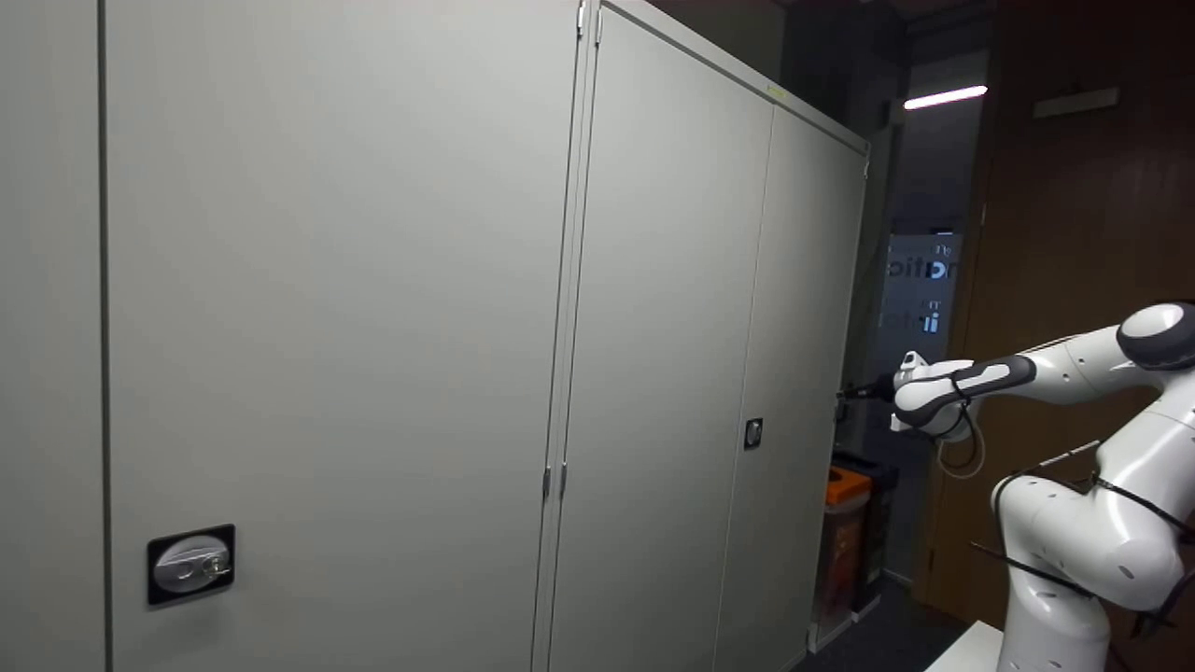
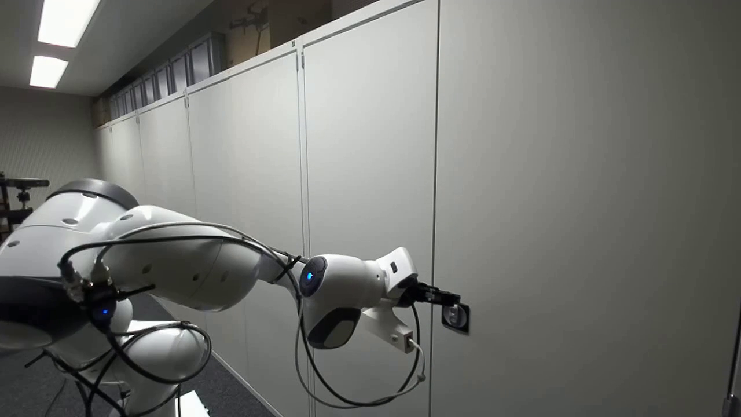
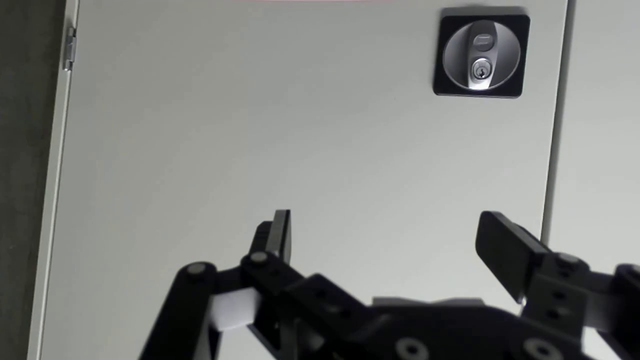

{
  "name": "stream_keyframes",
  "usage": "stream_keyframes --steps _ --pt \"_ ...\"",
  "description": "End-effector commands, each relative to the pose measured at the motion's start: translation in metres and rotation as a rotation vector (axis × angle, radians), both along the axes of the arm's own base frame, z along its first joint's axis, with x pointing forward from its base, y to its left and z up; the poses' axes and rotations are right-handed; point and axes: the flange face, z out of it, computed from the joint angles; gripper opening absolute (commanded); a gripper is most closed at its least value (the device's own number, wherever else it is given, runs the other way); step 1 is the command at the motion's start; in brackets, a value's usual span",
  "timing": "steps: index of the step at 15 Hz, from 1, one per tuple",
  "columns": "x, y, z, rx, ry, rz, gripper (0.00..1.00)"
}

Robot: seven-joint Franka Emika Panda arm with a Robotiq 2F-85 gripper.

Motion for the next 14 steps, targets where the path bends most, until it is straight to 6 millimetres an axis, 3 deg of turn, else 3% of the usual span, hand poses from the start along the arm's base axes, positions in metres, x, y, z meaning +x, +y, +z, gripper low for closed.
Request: stream_keyframes --steps 1,14 --pt "0.007 -0.002 -0.009 0.056 -0.056 0.047 1.0" --pt "0.021 0.003 -0.045 0.177 -0.126 0.124 1.0"
